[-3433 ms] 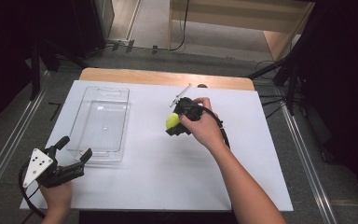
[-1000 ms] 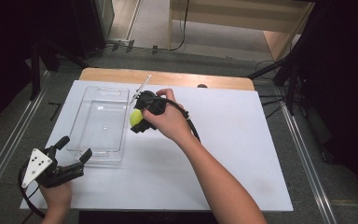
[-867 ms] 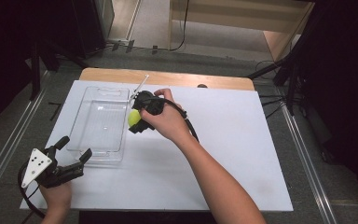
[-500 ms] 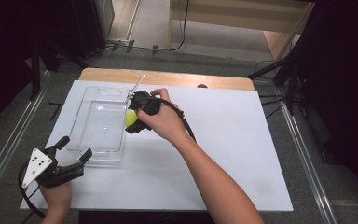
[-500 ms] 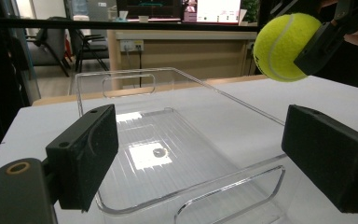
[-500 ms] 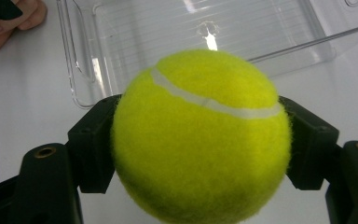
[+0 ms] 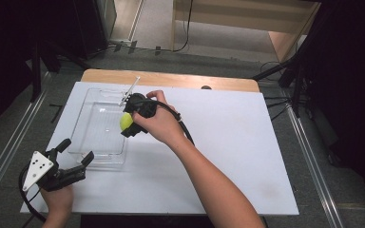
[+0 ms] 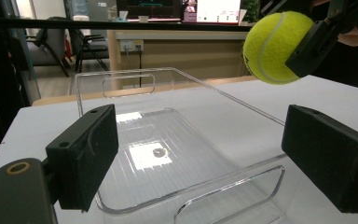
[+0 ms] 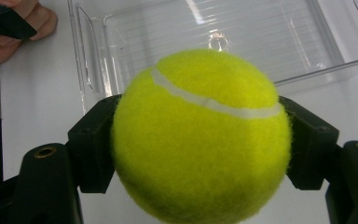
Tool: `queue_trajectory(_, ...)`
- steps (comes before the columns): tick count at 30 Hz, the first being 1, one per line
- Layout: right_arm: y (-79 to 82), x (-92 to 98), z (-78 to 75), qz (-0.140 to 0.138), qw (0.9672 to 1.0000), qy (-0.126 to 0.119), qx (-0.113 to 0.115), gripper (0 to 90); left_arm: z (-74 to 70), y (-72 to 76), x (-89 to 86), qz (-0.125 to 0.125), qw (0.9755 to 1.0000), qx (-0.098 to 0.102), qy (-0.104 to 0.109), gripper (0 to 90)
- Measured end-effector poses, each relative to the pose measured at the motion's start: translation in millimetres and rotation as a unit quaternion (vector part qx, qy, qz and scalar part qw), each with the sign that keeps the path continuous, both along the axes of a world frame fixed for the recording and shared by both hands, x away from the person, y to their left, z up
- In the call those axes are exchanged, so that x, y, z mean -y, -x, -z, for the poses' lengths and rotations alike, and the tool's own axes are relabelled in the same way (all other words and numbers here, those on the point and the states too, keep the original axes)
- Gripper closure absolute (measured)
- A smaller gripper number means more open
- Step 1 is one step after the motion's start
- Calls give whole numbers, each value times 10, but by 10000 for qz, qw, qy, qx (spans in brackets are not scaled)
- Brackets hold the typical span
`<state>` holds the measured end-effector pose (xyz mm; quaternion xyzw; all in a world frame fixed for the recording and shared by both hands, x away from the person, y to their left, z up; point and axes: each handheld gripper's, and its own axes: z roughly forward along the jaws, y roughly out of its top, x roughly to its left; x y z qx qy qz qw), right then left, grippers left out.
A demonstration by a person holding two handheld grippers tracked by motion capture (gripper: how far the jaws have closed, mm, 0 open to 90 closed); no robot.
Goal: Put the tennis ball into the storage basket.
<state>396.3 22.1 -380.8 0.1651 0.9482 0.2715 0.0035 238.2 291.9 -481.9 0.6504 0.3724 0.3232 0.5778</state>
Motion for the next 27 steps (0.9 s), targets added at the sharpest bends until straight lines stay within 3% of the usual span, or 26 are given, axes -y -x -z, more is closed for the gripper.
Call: queue_trajectory(27, 19, -384, 45, -262, 9996, -14, -95, 235, 0, -1, -12, 7, 10000, -11, 81, 113)
